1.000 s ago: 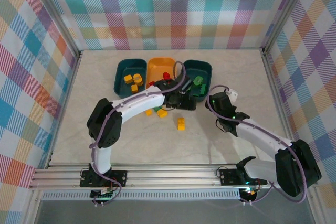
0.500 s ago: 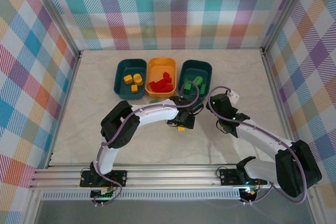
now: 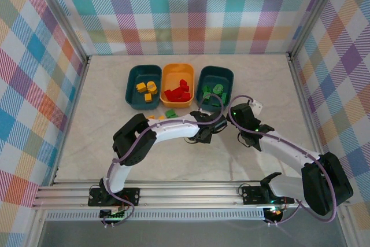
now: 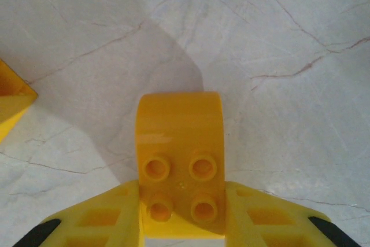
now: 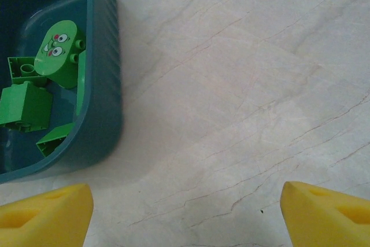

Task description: Sort the legos into containers by color

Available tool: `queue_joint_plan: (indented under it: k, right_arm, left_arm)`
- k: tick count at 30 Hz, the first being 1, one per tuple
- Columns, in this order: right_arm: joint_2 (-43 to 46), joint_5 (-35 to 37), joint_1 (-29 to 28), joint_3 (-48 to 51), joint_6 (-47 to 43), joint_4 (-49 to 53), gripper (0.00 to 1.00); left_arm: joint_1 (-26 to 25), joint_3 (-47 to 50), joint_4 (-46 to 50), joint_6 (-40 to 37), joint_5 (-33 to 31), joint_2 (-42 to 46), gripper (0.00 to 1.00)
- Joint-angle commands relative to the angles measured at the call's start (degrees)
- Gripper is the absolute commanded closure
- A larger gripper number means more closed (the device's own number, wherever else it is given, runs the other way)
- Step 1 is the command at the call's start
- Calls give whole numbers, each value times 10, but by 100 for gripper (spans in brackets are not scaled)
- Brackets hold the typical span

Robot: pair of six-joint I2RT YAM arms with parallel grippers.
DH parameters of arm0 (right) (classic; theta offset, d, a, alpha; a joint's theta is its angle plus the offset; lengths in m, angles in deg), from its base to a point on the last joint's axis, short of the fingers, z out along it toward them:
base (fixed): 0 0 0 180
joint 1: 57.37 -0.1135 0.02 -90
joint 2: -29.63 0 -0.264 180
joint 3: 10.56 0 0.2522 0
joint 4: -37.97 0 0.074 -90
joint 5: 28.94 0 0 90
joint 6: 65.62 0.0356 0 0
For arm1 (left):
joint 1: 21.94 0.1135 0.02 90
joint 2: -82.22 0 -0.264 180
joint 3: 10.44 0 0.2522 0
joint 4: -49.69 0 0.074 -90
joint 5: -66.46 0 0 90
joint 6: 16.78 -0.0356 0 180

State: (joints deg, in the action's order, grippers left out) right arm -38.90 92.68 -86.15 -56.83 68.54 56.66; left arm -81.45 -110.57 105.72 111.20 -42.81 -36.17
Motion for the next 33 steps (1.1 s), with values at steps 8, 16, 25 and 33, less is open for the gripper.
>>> queue_joint_plan:
  k: [8,16,25,33]
  right_arm:
    - [-9,-18,4,0,-6,-23,16]
    - [1,-19,4,0,-14,-23,16]
    - [1,-26,4,-1,-18,-26,17]
    - [-1,-36,4,-4,-23,-28,16]
  left_arm:
    - [98,-34,39,-95,-30,127,67]
    - [323,-83,37,-134,44,96,65]
    - [434,-221,87,-129,90,-39,60]
    - [461,-283,122,-119,100,-84,51]
